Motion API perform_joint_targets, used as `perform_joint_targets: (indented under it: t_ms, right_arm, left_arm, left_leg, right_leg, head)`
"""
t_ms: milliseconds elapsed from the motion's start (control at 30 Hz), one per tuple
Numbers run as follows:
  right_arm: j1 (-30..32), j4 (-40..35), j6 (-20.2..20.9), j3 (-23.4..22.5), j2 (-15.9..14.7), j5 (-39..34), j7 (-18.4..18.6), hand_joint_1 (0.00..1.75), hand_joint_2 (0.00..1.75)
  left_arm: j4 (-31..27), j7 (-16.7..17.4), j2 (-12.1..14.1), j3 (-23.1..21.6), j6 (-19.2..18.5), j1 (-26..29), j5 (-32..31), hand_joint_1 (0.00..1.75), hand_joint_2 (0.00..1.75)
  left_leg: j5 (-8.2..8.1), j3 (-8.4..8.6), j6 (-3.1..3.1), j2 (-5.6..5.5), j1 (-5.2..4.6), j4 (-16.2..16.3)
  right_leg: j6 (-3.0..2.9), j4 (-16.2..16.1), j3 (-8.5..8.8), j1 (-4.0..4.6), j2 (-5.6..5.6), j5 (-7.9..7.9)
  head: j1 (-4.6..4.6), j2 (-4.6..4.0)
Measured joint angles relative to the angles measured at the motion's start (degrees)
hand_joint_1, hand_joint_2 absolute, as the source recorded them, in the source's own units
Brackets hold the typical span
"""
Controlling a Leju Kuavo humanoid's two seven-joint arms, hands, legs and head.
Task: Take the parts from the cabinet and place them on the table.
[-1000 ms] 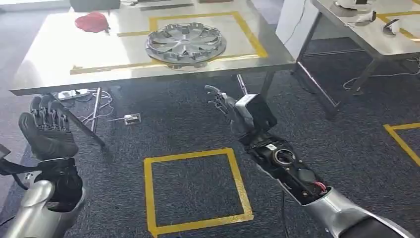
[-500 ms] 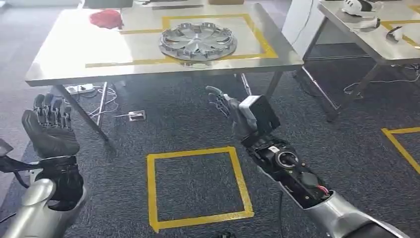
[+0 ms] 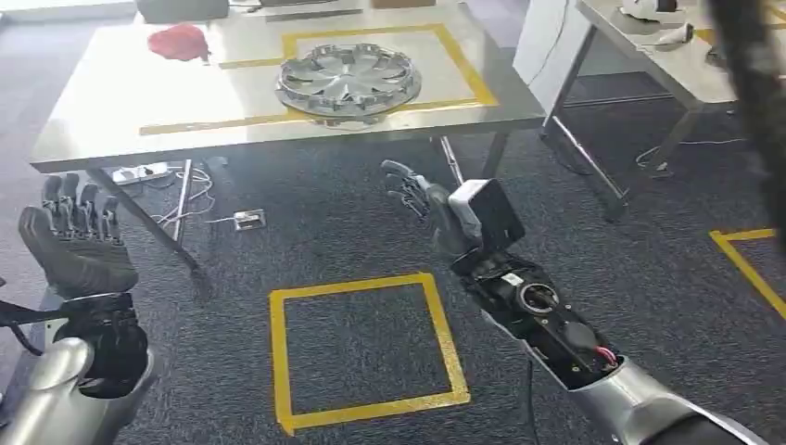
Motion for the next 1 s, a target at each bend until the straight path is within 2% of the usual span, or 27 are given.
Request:
perform_joint_targets:
  t_ms: [33,67,100,133,167,200,233,267,300,333,367,433,467,533,567,600,633,667,700,733,767,800,833,900,933,967,1000]
  right_arm:
    - [0.14,0.02,0.00,-0.02,-0.02,-0.16,0.09,0.00,0.00]
    - [0.54,0.02,0.00,-0.04,0.00,-0.20,0.15,0.00,0.00]
    - [0.79,0.02,0.00,-0.04,-0.02,-0.20,0.15,0.00,0.00]
    - [0.92,0.02,0.00,-0.04,0.00,-0.20,0.17,0.00,0.00]
    - [0.94,0.02,0.00,-0.07,0.00,-0.20,0.17,0.00,0.00]
    - [0.93,0.02,0.00,-0.11,0.00,-0.20,0.17,0.00,0.00]
    - [0.94,0.02,0.00,-0.20,0.00,-0.20,0.15,0.00,0.00]
    - [0.99,0.18,0.00,-0.17,0.00,-0.20,0.17,0.00,0.00]
    - [1.02,-0.11,0.00,-0.20,0.00,-0.20,0.15,0.00,0.00]
    - [1.36,-0.13,0.07,-0.18,-0.02,-0.20,0.18,0.00,0.00]
    - [1.42,-0.13,-0.02,-0.39,-0.02,-0.20,0.20,0.00,0.00]
    - [1.43,-0.33,0.07,-0.31,-0.02,-0.20,0.20,0.00,0.00]
    - [1.41,-0.42,0.04,-0.33,-0.02,-0.22,0.17,0.00,0.00]
    - [1.37,-0.48,0.04,-0.33,-0.02,-0.22,0.17,0.00,0.00]
    - [1.51,-0.48,0.04,-0.28,-0.02,-0.22,0.22,0.00,0.00]
    - [1.62,-0.46,0.04,-0.31,-0.02,-0.22,0.22,0.00,0.00]
    - [1.65,-0.48,0.04,-0.28,-0.02,-0.22,0.24,0.00,0.00]
    - [1.64,-0.48,0.04,-0.28,-0.02,-0.22,0.24,0.00,0.00]
    - [1.62,-0.48,0.04,-0.28,-0.02,-0.22,0.24,0.00,0.00]
    - [1.62,-0.50,0.04,-0.28,-0.02,-0.22,0.24,0.00,0.00]
    - [1.61,-0.50,0.04,-0.28,-0.02,-0.22,0.24,0.00,0.00]
    - [1.55,-0.52,0.04,-0.28,-0.02,-0.22,0.24,0.00,0.00]
    - [1.65,-0.50,0.04,-0.28,-0.02,-0.22,0.24,0.00,0.00]
    - [1.64,-0.50,0.07,-0.26,-0.02,-0.22,0.24,0.00,0.00]
    - [1.64,-0.52,0.07,-0.33,-0.02,-0.22,0.24,0.00,0.00]
    - [1.59,-0.52,0.04,-0.39,-0.02,-0.24,0.20,0.00,0.00]
    - [1.43,-0.50,0.04,-0.39,-0.02,-0.26,0.22,0.00,0.00]
  left_arm:
    - [0.00,0.07,-0.04,0.00,0.00,0.02,0.04,0.00,0.00]
    - [0.00,0.13,-0.09,0.00,0.00,0.27,0.13,0.00,0.00]
    - [0.00,0.13,-0.15,0.00,0.00,0.47,0.15,0.00,0.00]
    - [0.00,0.13,-0.17,0.00,0.00,0.59,0.17,0.00,0.00]
    - [0.00,0.13,-0.22,0.00,0.00,0.61,0.22,0.00,0.00]
    - [0.00,0.13,-0.24,0.00,0.00,0.61,0.24,0.00,0.00]
    - [0.00,0.13,-0.26,0.00,0.00,0.60,0.31,0.00,0.00]
    - [-0.06,0.13,-0.20,0.00,0.02,0.53,0.35,0.00,0.00]
    - [-0.13,0.13,-0.20,0.00,0.20,0.60,0.42,0.00,0.00]
    - [-0.24,0.09,-0.22,-0.04,0.20,0.61,0.39,0.00,0.00]
    - [-0.26,0.09,-0.24,-0.04,0.20,0.65,0.39,0.00,0.00]
    - [-0.26,0.11,-0.17,-0.04,0.20,0.54,0.48,0.00,0.00]
    - [-0.31,0.09,-0.20,-0.04,0.17,0.50,0.48,0.00,0.00]
    - [-0.31,0.07,-0.17,-0.04,0.15,0.46,0.48,0.00,0.00]
    - [-0.31,0.04,-0.15,-0.04,0.15,0.53,0.52,0.00,0.00]
    - [-0.31,0.04,-0.13,-0.04,0.15,0.65,0.53,0.00,0.00]
    - [-0.31,0.04,-0.13,-0.04,0.15,0.70,0.55,0.00,0.00]
    - [-0.31,0.02,-0.11,-0.04,0.15,0.67,0.55,0.00,0.00]
    - [-0.31,0.02,-0.11,-0.04,0.15,0.63,0.55,0.00,0.00]
    - [-0.31,0.02,-0.11,-0.04,0.15,0.59,0.55,0.00,0.00]
    - [-0.33,0.00,-0.02,-0.04,0.15,0.48,0.55,0.00,0.00]
    - [-0.35,-0.02,-0.02,-0.04,0.15,0.51,0.55,0.00,0.00]
    - [-0.37,-0.11,-0.02,-0.04,0.15,0.32,0.55,0.00,0.00]
    - [-0.37,-0.18,-0.02,-0.04,0.15,0.30,0.59,0.00,0.00]
    - [-0.37,-0.26,-0.09,-0.04,0.15,0.31,0.63,0.00,0.00]
    - [-0.37,-0.28,-0.15,-0.04,0.13,0.35,0.68,0.00,0.00]
    - [-0.37,-0.46,-0.20,-0.04,0.11,0.29,0.70,0.00,0.00]
  left_leg:
    - [-0.02,0.07,-0.18,0.15,0.12,-0.04]
    - [-0.27,0.08,-0.58,0.32,0.32,0.07]
    - [-0.52,0.08,-0.98,0.48,0.59,0.32]
    - [-0.92,0.08,-1.59,0.62,0.98,0.79]
    - [-1.49,0.07,-2.39,0.77,1.56,1.60]
    - [-2.25,0.06,-3.23,0.89,2.23,2.64]
    - [-3.50,-0.15,-4.27,1.10,2.75,4.39]
    - [-4.11,-0.79,-5.02,1.12,2.19,5.28]
    - [-4.61,-1.64,-5.62,1.11,2.31,7.18]
    - [-4.28,-1.95,-5.81,1.14,2.23,7.12]
    - [-4.04,-2.04,-5.95,1.20,2.31,6.91]
    - [-4.96,-2.19,-6.18,1.23,2.74,7.43]
    - [-6.36,-3.26,-5.80,0.71,2.66,9.95]
    - [-10.52,-8.75,-5.23,0.13,1.80,20.19]
    - [-12.03,-11.78,-4.86,-0.08,1.40,25.27]
    - [-12.39,-14.01,-4.37,-0.25,1.02,28.32]
    - [-11.27,-14.77,-3.66,-0.39,0.58,28.32]
    - [-9.13,-14.24,-2.76,-0.56,0.07,25.84]
    - [-5.94,-12.34,-1.58,-0.87,-0.56,20.82]
    - [-3.46,-10.38,-0.49,-1.52,-1.18,16.21]
    - [-1.77,-8.50,1.15,-3.51,-1.86,11.34]
    - [-2.44,-7.78,1.48,-3.77,-1.73,10.43]
    - [-2.46,-7.49,0.90,-3.62,-2.25,9.45]
    - [-2.36,-7.31,0.47,-3.13,-2.30,9.16]
    - [-1.85,-6.73,-0.20,-2.69,-1.49,7.97]
    - [-1.67,-6.26,-0.43,-2.29,-1.40,7.43]
    - [-1.65,-6.18,-0.30,-2.08,-1.40,7.37]
  right_leg:
    - [0.28,3.82,-1.94,-0.24,-0.02,-1.38]
    - [0.83,9.15,-5.00,-0.73,-0.03,-2.99]
    - [1.30,11.35,-6.55,-1.20,-0.08,-3.12]
    - [1.93,10.62,-6.60,-1.70,-0.19,-1.79]
    - [2.59,7.49,-5.38,-2.23,-0.39,0.60]
    - [3.37,2.78,-3.12,-2.81,-0.80,3.50]
    - [4.57,-2.72,-0.87,-3.48,-2.03,5.62]
    - [5.01,-1.77,-1.00,-2.69,-2.10,3.38]
    - [2.92,-1.59,-0.98,-3.02,-0.88,3.39]
    - [1.81,-0.80,-1.69,-2.96,-0.71,3.23]
    - [1.29,-0.30,-2.18,-2.65,-0.41,3.14]
    - [0.34,-0.14,-2.31,-2.63,0.55,3.00]
    - [0.02,-0.13,-2.27,-2.57,0.83,2.99]
    - [-0.40,-0.37,-2.27,-2.17,1.49,3.08]
    - [-0.61,-0.38,-2.27,-1.87,1.83,3.00]
    - [-0.83,-0.38,-2.24,-1.48,2.27,2.92]
    - [-0.99,-0.38,-2.17,-1.09,2.69,2.92]
    - [-1.16,-0.38,-2.05,-0.74,3.03,2.88]
    - [-1.29,-0.42,-1.81,-0.32,3.51,2.86]
    - [-1.37,-0.49,-1.61,-0.03,3.83,2.82]
    - [-1.55,-0.58,-1.57,-0.48,4.06,2.77]
    - [-1.50,-0.66,-1.76,0.03,4.49,2.76]
    - [-1.39,-0.69,-1.92,-0.43,4.76,2.77]
    - [-0.81,-1.28,-1.85,-0.58,5.30,3.00]
    - [-0.54,-1.19,-1.87,-0.09,4.94,2.95]
    - [-0.39,-0.04,-2.14,0.02,2.50,1.99]
    - [-0.26,2.95,-3.47,0.03,1.06,-0.18]
  head:
    - [0.19,0.00]
    - [0.43,0.00]
    - [0.59,0.00]
    - [0.56,0.00]
    - [0.59,0.00]
    - [0.61,0.00]
    - [0.89,0.00]
    - [1.44,0.00]
    - [1.94,0.00]
    - [0.88,0.00]
    - [0.26,0.00]
    - [-0.29,0.00]
    - [-1.01,0.00]
    - [-1.80,0.00]
    - [-2.30,0.00]
    - [-2.56,0.00]
    - [-2.63,0.00]
    - [-2.71,0.00]
    - [-2.76,0.00]
    - [-2.80,0.00]
    - [-2.69,0.00]
    - [-1.99,0.00]
    - [-2.41,0.00]
    - [-2.82,0.00]
    - [-2.73,0.00]
    - [-2.45,0.00]
    - [-1.78,0.00]
